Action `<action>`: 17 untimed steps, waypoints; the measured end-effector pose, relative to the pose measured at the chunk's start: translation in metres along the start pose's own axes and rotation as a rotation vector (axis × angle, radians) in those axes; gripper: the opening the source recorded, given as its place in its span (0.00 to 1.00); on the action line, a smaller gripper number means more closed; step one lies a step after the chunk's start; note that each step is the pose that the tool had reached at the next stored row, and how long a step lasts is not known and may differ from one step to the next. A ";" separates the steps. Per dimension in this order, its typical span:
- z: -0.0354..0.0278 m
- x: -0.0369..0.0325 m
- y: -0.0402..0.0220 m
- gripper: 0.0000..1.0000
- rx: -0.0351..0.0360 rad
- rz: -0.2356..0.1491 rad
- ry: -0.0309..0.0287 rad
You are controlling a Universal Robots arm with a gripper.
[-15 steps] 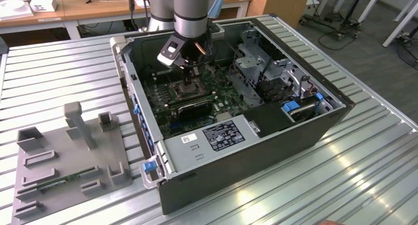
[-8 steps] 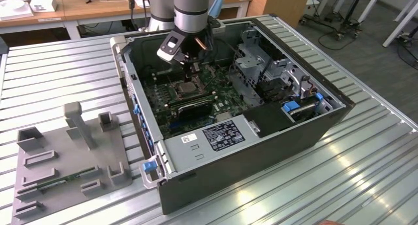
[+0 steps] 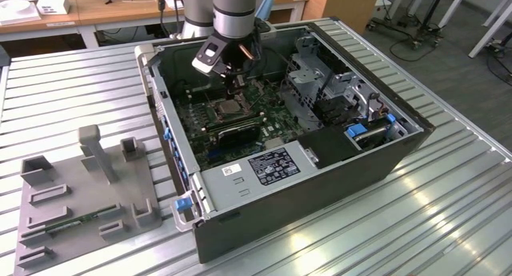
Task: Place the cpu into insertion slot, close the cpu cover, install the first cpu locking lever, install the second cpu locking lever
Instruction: 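Close the cpu cover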
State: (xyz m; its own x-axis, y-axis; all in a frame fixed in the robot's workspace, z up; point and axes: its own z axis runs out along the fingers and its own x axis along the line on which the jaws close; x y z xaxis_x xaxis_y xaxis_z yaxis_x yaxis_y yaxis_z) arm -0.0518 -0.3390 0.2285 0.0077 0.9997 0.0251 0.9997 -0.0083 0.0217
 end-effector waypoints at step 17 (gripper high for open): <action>-0.0077 0.0002 0.0002 0.11 0.0000 0.000 0.0005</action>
State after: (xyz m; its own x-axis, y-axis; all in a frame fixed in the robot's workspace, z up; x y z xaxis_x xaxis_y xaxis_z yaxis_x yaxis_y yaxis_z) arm -0.0518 -0.3390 0.2362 0.0077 0.9996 0.0255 0.9997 -0.0083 0.0217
